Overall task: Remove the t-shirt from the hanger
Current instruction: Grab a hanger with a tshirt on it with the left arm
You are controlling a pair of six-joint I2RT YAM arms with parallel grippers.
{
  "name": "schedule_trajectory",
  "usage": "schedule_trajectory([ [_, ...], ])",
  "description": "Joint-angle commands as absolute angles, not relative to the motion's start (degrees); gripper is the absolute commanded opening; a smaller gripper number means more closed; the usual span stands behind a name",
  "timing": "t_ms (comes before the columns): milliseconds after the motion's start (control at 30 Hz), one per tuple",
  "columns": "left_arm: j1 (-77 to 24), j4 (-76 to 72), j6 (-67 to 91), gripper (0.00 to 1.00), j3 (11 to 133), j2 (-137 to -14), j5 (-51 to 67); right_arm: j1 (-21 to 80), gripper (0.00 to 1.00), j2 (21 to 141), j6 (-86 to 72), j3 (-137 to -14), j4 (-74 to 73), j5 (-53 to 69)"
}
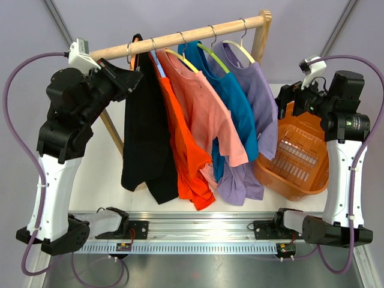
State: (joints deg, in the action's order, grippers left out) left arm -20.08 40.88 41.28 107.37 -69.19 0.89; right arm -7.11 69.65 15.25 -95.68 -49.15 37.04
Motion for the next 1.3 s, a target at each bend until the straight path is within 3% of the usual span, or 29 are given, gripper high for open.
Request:
schedule_trajectory([
  [0, -20.13, 28.47, 38.5, 0.0, 110.39, -66.09, 2.63, -6.94, 0.99, 68.64, 15.21, -95.8, -47.02, 37.35],
  [267, -20.13, 30.58, 37.36, 0.0, 108.28, -63.73, 3.34, -6.94, 0.99, 68.29, 18.0, -96.24, -48.42, 37.97],
  [467, -20.13, 36.11, 33.76, 0.0, 104.42, -58.98, 5.8, -6.94, 0.99, 68.38, 31.43, -97.82, -60.98, 53.58],
  [667, -20.13, 41.47, 33.05, 0.0, 100.55, -53.7, 6.68, -6.77, 1.0, 68.64, 40.77, -98.26, -71.53, 60.64],
  [933, -20.13, 42.63, 32.96, 0.0, 94.84, -49.14, 13.0, -6.86, 0.99, 66.98, 36.66, -96.95, -66.28, 53.8],
  [1267, -20.13, 47.11, 28.83, 0.0, 93.69, -45.62, 30.91, -6.86, 0.99, 64.51, 35.15, -99.58, -62.93, 50.27],
])
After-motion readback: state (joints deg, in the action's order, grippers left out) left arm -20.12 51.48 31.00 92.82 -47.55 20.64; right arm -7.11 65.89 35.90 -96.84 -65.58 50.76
